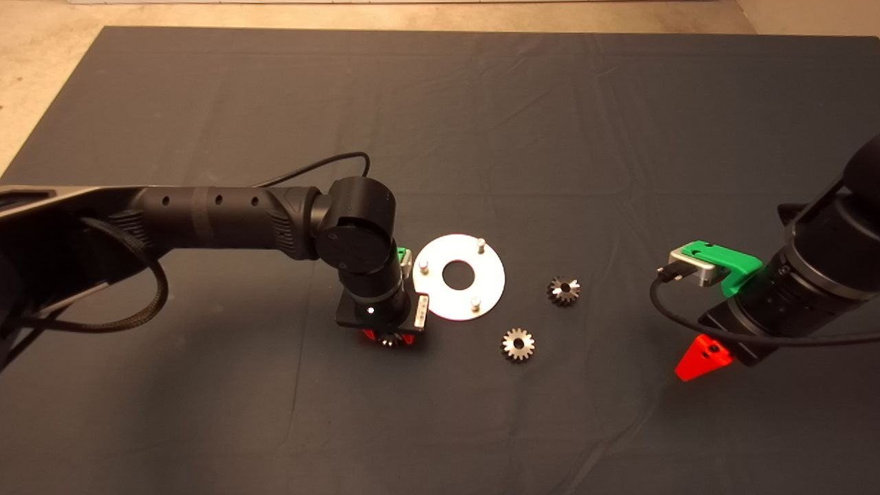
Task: Install three planetary gears onto the carrier pins
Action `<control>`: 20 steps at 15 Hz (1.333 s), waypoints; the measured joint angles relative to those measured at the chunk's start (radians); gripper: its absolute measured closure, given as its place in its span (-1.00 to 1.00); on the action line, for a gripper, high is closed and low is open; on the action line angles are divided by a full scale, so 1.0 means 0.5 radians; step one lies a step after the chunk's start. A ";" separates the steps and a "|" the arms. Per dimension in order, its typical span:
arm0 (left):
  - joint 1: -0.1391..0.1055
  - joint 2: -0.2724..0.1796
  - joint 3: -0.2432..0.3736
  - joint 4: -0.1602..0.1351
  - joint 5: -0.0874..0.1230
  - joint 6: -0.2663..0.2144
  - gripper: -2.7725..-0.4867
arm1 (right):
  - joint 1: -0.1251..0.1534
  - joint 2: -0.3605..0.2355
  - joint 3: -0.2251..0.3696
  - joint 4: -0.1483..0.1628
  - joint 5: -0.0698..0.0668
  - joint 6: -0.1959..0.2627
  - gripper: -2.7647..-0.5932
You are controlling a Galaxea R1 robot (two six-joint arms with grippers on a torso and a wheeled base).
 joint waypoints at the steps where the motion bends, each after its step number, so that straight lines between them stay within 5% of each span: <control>1: 0.000 0.000 0.000 0.000 0.000 0.002 0.52 | 0.000 -0.001 0.010 0.000 0.000 0.000 -0.70; 14: -0.005 -0.006 0.024 0.001 0.012 0.008 0.63 | -0.003 -0.001 0.029 0.000 0.000 0.009 -0.70; 16: -0.082 -0.006 0.024 0.017 0.014 0.011 0.63 | -0.003 -0.001 0.029 0.000 0.000 0.014 -0.70; 19: -0.276 0.017 0.017 0.023 0.027 0.011 0.63 | -0.003 -0.001 0.056 0.000 0.000 0.014 -0.70; 20: -0.298 0.049 -0.005 0.018 0.028 0.011 0.63 | -0.003 -0.001 0.065 0.000 0.000 0.015 -0.70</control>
